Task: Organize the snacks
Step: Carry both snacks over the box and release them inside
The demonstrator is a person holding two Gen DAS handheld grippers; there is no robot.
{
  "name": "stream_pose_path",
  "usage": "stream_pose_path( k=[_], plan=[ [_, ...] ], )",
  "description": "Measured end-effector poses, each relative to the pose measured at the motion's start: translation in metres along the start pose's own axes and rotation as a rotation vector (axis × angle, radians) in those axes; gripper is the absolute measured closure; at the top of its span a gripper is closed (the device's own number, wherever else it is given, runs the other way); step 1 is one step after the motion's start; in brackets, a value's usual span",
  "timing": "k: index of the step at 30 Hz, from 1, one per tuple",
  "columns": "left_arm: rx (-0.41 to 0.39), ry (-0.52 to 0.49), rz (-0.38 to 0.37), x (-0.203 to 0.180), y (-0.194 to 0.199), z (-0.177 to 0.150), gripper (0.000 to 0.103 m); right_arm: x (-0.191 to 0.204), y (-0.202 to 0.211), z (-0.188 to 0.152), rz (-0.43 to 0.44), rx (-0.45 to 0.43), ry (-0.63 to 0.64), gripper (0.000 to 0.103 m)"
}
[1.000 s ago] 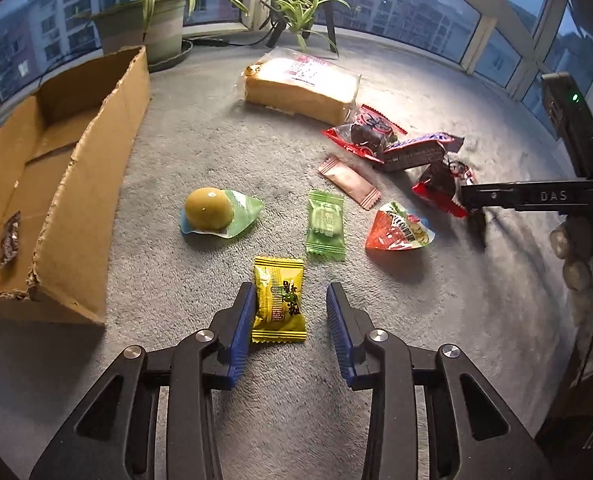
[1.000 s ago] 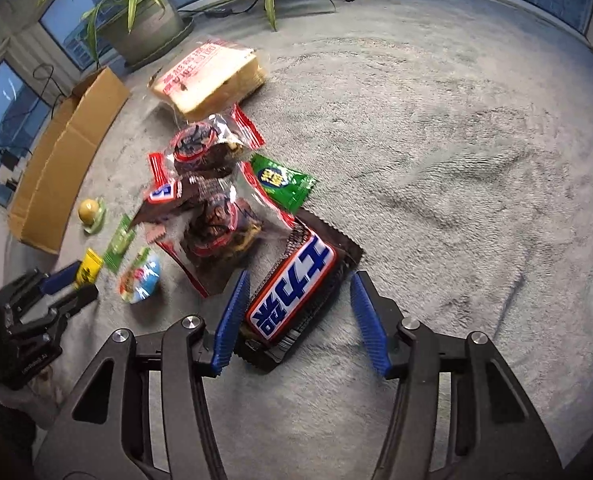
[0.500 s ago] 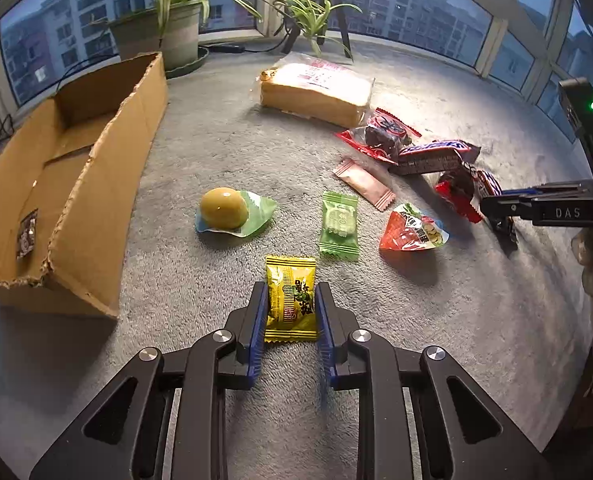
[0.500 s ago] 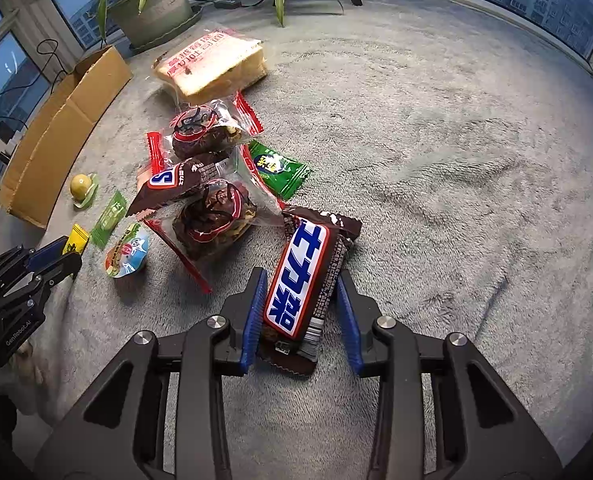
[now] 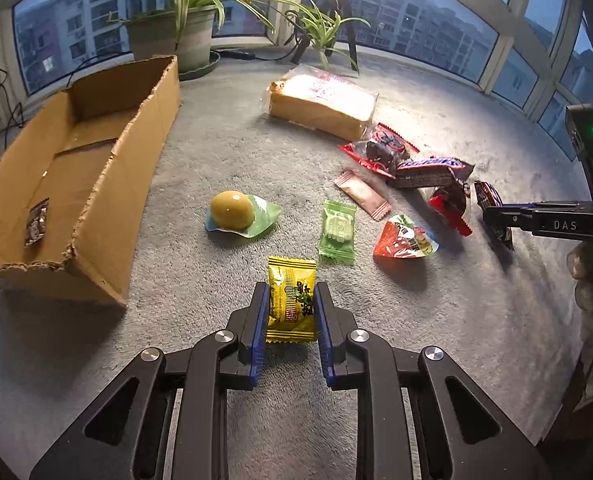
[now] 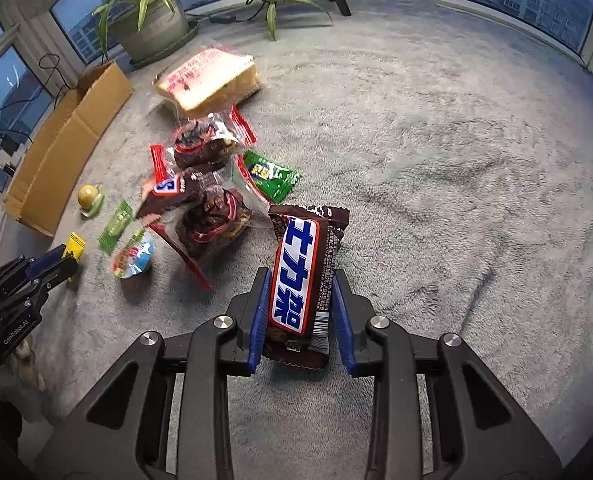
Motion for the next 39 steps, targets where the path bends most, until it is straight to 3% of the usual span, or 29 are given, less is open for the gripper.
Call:
stream_pose_path(
  k=[9, 19, 39],
  plan=[
    [-0.06, 0.048, -0.009, 0.007, 0.025, 0.013, 0.083, 0.024, 0.035, 0.017, 0.05, -0.079, 0.033, 0.072],
    [-0.155, 0.112, 0.03, 0.038, 0.061, 0.033, 0.083, 0.099, 0.058, 0.055, 0.162, -0.168, 0.119, 0.072],
    [-0.22, 0.215, 0.145, 0.129, 0.083, 0.052, 0.083, 0.264, 0.029, 0.101, 0.306, -0.195, 0.318, 0.072]
  ],
)
Point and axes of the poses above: each gripper's, at about its wrist camera, not at the fingertips, and y roughly against the way its jaws point, x to its left, z to its top, the point moved 7 cm from there along -y, roughly the way its jaws point, and after that the axes turned 4 degrees about -y, right-handed, at the moved point
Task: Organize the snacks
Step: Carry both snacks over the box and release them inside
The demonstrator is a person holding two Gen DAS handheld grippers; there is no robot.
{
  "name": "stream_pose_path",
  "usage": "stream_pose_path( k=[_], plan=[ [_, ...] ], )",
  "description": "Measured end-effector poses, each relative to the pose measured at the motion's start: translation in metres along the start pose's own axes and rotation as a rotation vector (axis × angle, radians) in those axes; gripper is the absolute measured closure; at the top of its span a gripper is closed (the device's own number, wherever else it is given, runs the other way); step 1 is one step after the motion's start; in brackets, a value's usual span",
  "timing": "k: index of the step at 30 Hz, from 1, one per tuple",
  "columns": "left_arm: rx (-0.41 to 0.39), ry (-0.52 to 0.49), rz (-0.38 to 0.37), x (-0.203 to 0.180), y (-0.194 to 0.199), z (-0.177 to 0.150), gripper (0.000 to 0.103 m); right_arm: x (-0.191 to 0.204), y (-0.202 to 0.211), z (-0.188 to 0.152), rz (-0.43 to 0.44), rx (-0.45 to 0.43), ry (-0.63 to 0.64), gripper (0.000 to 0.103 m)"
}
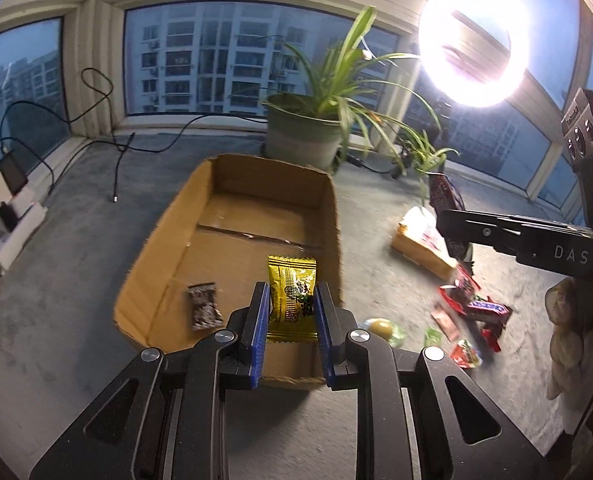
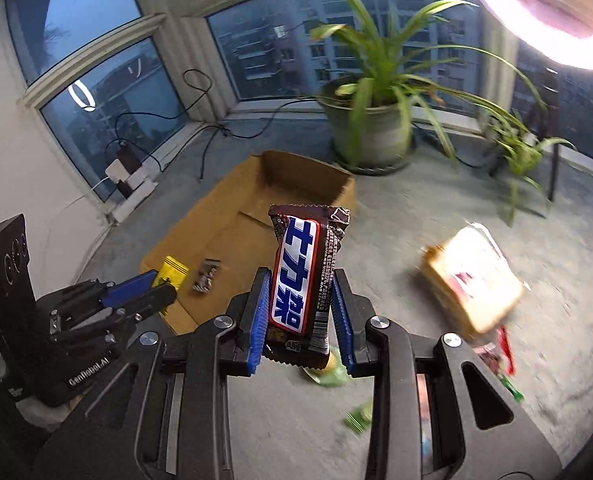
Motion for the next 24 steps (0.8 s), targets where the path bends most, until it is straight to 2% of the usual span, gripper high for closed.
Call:
stream_pose_path(
  k=[11, 18, 19, 20, 22, 24],
  plan=[
    [0.03, 0.037, 0.032, 0.032, -0.017, -0.001, 0.083, 0.047, -0.06, 0.015, 0.078, 0.057, 0.031, 0.072],
    [0.044, 0.047, 0.04, 0.042, -0.023, -0.002, 0.083, 0.058, -0.079, 0.015, 0.103, 0.083, 0.041, 0.071],
    [0.046, 0.048, 0.042, 0.043, -0.024, -0.002, 0.082, 0.059, -0.079, 0.015, 0.1, 0.082, 0.045, 0.064],
    [0.047, 0.051, 0.046, 0.044, -0.025, -0.002, 0.082, 0.059, -0.079, 0.015, 0.098, 0.079, 0.046, 0.052],
    [0.049, 0.058, 0.061, 0.046, -0.025, -0.003, 0.079, 0.058, -0.075, 0.017, 0.099, 0.057, 0.043, 0.039],
    [0.047, 0.067, 0.069, 0.049, -0.025, -0.003, 0.076, 0.056, -0.07, 0.019, 0.101, 0.042, 0.04, 0.037]
  ],
)
Point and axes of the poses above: each gripper's, at about its wrist camera, not at the fingertips, and y roughly against the way its jaws point, x to its left, z to its top, the point moved 7 cm from there along -y, roughly the way its jaws point, and after that the axes turned 4 degrees about -y, right-handed, at the moved point
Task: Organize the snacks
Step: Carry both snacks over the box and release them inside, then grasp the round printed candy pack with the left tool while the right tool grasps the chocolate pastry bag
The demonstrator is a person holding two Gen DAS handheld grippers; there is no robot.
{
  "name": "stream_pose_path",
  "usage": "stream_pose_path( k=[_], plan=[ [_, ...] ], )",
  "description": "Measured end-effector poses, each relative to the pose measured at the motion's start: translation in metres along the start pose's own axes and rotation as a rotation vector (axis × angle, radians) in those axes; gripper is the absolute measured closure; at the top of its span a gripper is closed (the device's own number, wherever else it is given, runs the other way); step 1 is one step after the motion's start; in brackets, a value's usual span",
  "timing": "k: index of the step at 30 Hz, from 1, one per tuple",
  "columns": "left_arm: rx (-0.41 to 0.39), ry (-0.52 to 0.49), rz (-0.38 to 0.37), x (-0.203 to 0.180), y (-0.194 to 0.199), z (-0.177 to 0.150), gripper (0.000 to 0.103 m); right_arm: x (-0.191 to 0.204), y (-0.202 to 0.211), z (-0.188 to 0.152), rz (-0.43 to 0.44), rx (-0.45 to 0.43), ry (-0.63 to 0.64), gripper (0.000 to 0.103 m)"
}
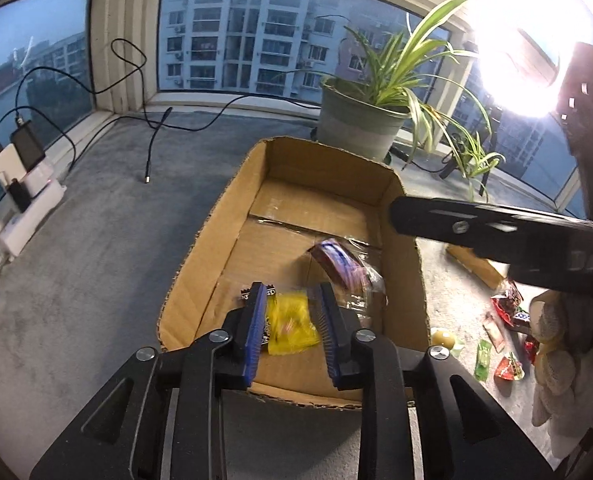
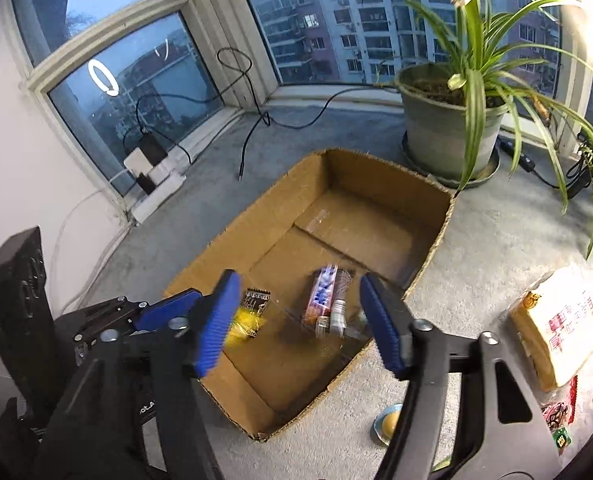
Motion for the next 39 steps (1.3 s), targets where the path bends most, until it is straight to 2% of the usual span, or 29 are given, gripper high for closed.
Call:
stream_pose_path(
  k=[4, 7, 8, 18, 28, 31, 39],
  plan=[
    [-0.006, 0.003, 0.005, 0.0, 0.002, 0.0, 0.076, -0.007, 0.011, 0.0, -0.006, -0.01, -0.005, 0.035],
    [-0.012, 0.002, 0.005, -0.005, 0.004, 0.0, 0.076, -0.018, 0.024, -0.002, -0.017, -0.027, -0.015, 0.023],
    [-0.013, 0.003, 0.001, -0.007, 0.005, 0.0, 0.076, -0.021, 0.029, -0.003, -0.019, -0.035, -0.018, 0.022],
    [-0.029, -0.024, -0.045, -0.046, 0.015, -0.002, 0.076, -0.087, 0.091, -0.021, -0.078, -0.056, -0.062, 0.022],
    [-0.001, -0.077, -0.136, -0.109, 0.013, -0.02, 0.076, -0.193, 0.163, -0.073, -0.239, -0.043, -0.198, 0.022],
    [0.022, -0.089, -0.162, -0.126, 0.008, -0.031, 0.076, -0.218, 0.173, -0.095, -0.255, -0.016, -0.244, 0.022],
    [0.096, -0.108, -0.222, -0.166, -0.003, -0.061, 0.076, -0.245, 0.174, -0.143, -0.266, 0.061, -0.3, 0.022]
  ],
)
Point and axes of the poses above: each gripper's, at about its wrist camera, not at the fingertips, and y roughly against the way its jaws point, x to its left, z to its top, the point moved 7 cm from there along -y, roughly the way its jaws point, and after that the axes turned 4 degrees about -y, right-handed, at the moved point
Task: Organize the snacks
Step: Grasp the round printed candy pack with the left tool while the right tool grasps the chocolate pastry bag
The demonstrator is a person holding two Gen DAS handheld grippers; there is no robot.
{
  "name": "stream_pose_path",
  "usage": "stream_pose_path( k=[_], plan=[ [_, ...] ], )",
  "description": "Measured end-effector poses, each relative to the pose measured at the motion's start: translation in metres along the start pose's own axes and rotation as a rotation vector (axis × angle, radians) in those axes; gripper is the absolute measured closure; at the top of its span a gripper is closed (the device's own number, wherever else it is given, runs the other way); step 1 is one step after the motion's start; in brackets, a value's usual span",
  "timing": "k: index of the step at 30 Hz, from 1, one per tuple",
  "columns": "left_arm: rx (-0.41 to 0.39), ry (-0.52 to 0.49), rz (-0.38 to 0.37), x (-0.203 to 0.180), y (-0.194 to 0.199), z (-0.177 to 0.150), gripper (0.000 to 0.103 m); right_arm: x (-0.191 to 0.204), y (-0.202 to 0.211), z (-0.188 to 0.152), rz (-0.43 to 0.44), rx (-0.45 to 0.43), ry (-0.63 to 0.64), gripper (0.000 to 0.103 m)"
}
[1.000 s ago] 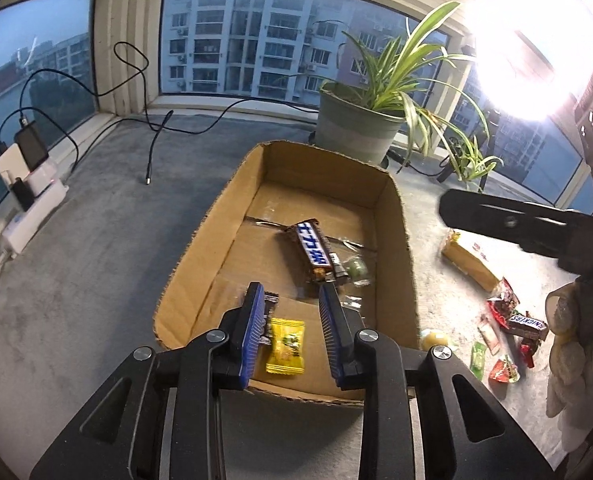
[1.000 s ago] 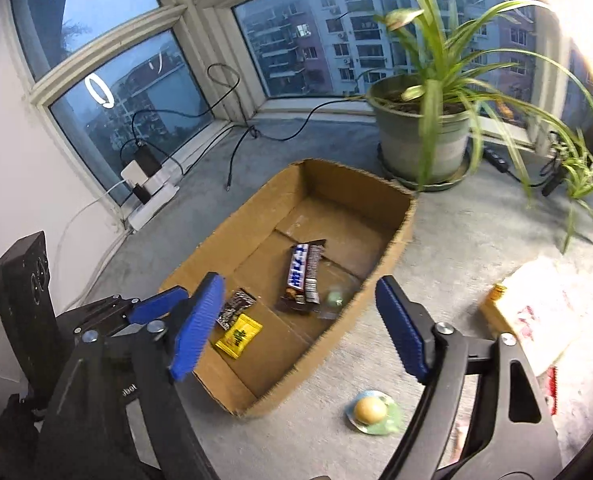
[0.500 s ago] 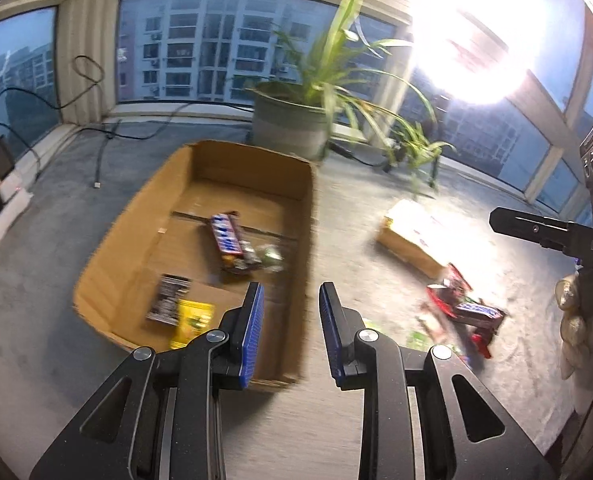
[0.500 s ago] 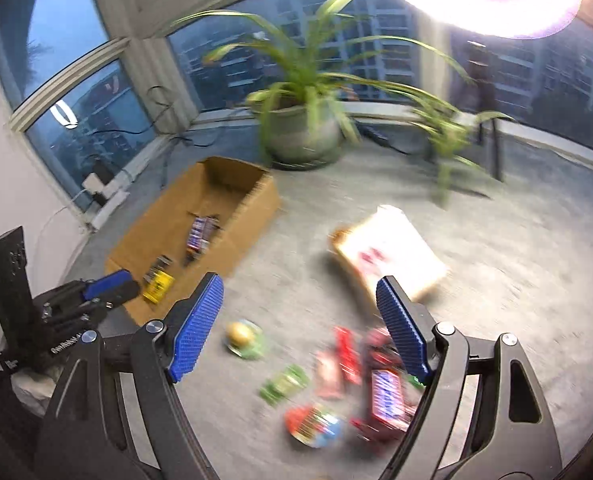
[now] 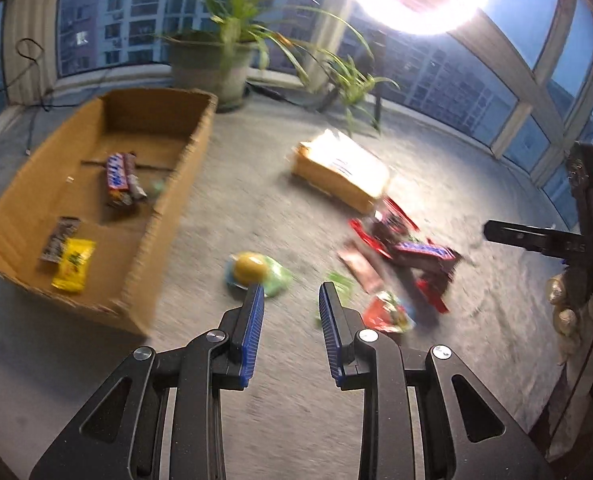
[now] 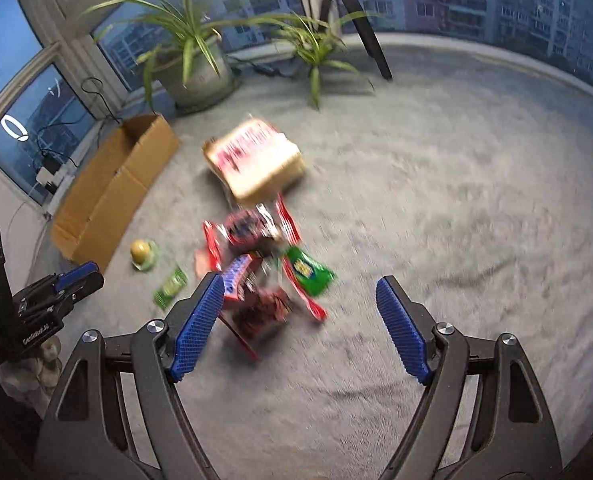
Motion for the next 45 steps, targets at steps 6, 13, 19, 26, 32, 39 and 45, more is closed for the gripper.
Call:
stream_pose_path(
  k=[6, 13, 19, 26, 32, 39, 45],
  plan=[
    [0.042, -0.045, -0.067, -0.041, -0.01, -0.012, 0.076, 0.003, -0.012, -0.021, 0.059, 0.054, -0.011, 0.035],
    [0.071, -0.093, -0.114, -0.07, -0.025, -0.016, 0.062, 0.018, -0.028, -0.035, 0.097, 0.093, -0.014, 0.044],
    [0.087, -0.151, -0.102, -0.081, -0.038, -0.017, 0.062, 0.023, -0.038, -0.033, 0.082, 0.091, 0.004, 0.045],
    [0.11, -0.175, -0.088, -0.081, -0.056, -0.019, 0.062, 0.027, -0.051, -0.028, 0.062, 0.104, 0.022, 0.045],
    [0.109, -0.178, -0.08, -0.082, -0.064, -0.021, 0.062, 0.024, -0.058, -0.03, 0.025, 0.114, 0.056, 0.045],
    [0.092, -0.176, -0.077, -0.082, -0.065, -0.022, 0.062, 0.022, -0.058, -0.032, 0.035, 0.117, 0.044, 0.045],
    [0.072, -0.186, -0.072, -0.082, -0.063, -0.024, 0.065, 0.032, -0.062, -0.038, 0.043, 0.122, 0.064, 0.065]
  ],
)
Point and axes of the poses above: each gripper's, at about its wrist camera, not at the fingertips, and y roughly against the way its jaws point, x to its left, z to its top, the point moved 7 cm from there along -y, roughly the way its jaws point, and after that the axes turned 4 degrees about -y, right-handed, at the moved point
